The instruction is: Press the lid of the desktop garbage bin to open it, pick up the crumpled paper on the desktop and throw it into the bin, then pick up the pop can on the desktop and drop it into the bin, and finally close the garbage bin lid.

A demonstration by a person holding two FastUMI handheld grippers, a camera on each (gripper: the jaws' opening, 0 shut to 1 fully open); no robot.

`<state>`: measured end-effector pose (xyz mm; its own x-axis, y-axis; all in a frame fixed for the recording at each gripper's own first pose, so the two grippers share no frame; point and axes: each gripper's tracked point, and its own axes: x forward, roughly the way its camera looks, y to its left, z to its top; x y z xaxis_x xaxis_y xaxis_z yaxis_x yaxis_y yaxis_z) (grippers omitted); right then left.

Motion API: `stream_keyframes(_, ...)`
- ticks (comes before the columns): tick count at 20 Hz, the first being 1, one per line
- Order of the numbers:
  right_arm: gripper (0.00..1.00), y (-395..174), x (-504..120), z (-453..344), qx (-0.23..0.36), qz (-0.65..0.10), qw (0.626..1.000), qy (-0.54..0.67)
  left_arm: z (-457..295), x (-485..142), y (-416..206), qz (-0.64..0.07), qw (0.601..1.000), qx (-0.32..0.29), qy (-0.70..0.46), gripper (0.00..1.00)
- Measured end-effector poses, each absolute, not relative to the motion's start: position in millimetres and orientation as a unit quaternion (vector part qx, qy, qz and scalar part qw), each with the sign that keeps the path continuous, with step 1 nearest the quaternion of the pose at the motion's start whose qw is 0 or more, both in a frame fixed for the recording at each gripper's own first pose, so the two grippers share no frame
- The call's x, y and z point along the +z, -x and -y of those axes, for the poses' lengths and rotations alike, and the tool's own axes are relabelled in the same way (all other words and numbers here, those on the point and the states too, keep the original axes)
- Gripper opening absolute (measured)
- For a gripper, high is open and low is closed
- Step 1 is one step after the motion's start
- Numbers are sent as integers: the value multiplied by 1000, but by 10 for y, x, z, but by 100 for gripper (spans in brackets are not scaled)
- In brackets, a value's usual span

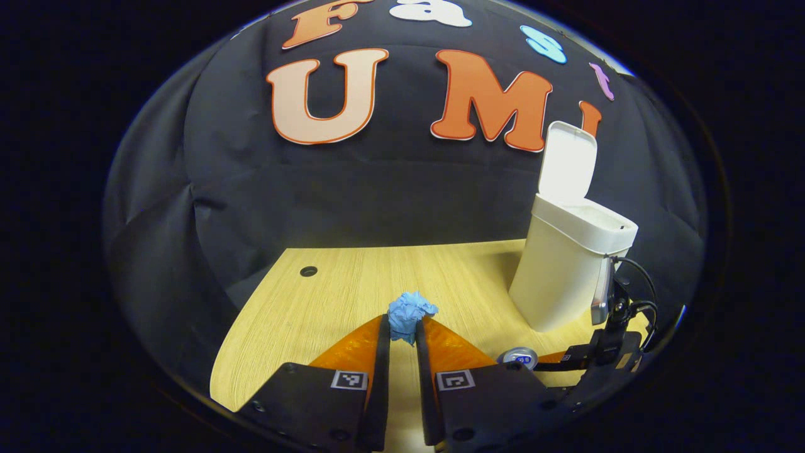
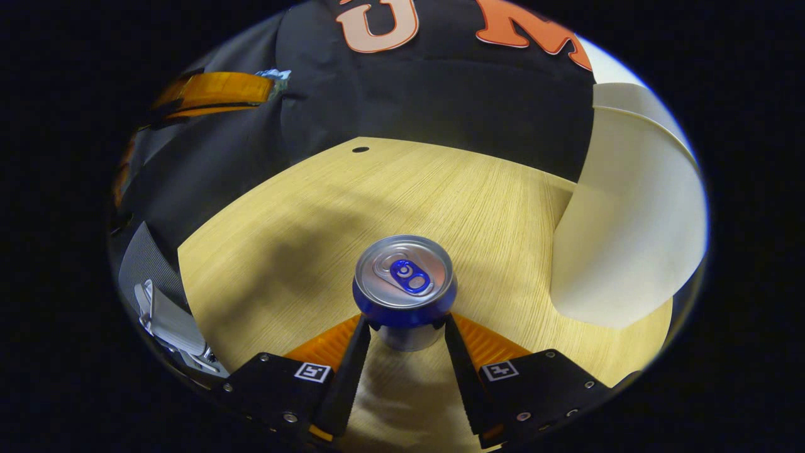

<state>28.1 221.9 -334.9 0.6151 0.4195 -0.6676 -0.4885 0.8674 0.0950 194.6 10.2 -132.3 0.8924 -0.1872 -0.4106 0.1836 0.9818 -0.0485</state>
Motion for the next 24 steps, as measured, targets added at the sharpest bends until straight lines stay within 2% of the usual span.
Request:
stream_keyframes(2, 72, -277, -3346, -2216, 246, -359, 899, 45, 5, -1236, -2002, -203, 973, -105, 5, 26)
stream_keyframes(3, 68, -277, -3355, -2217, 242, -358, 901, 43, 72, -1184, -2022, -198, 974, -112, 5, 26)
stream_keyframes(4, 72, -280, -3357, -2210, 236, -358, 903, 40, 127, -1146, -2053, -194, 974, -118, 6, 26)
stream_keyframes(5, 68, -274, -3357, -2204, 231, -358, 904, 38, 182, -1105, -2099, -188, 974, -125, 7, 25)
stream_keyframes(6, 72, -274, -3356, -2195, 225, -359, 905, 36, 237, -1071, -2110, -184, 974, -131, 8, 25)
stream_keyframes(18, 72, -213, -3354, -2103, 173, -366, 914, 11, 1253, -449, -2424, -124, 965, -232, 24, 25)
stream_keyframes(19, 68, -213, -3343, -2082, 168, -366, 915, 9, 1359, -400, -2438, -119, 963, -240, 24, 26)
stream_keyframes(20, 72, -182, -3337, -2077, 166, -366, 916, 6, 1464, -354, -2457, -115, 961, -249, 24, 26)
stream_keyframes(24, 72, -137, -3313, -1993, 150, -365, 919, -4, 1972, -188, -2500, -105, 947, -303, 28, 25)
